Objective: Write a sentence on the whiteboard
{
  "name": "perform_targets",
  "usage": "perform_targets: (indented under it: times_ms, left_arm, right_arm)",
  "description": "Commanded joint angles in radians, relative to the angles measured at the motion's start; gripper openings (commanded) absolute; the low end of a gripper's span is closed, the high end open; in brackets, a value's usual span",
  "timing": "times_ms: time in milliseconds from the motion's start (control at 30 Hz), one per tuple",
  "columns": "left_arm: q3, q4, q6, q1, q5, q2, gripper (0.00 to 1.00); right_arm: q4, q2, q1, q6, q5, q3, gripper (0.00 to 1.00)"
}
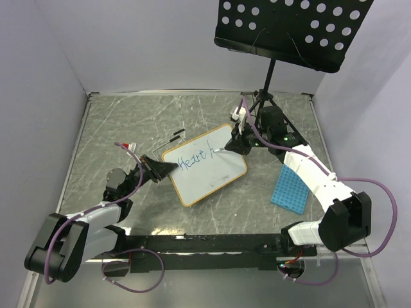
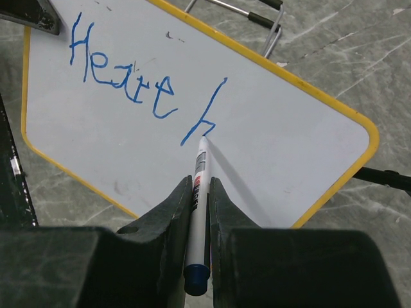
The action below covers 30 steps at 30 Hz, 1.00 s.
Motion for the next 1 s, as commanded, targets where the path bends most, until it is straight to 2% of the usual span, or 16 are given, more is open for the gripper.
perform_targets:
  times_ms: [0,967]
  left_arm:
    - [0.046,0.156,-0.038,0.000,0.004,-0.012,0.01]
    - [0.042,0.147,-0.034,0.000,0.013,-0.022,0.01]
  right_arm:
    - [-0.017,-0.018,-0.006,-0.026,-0.016,-0.001,0.00]
    - [0.025,0.006,-0.022,0.014,-0.005,0.062,0.00]
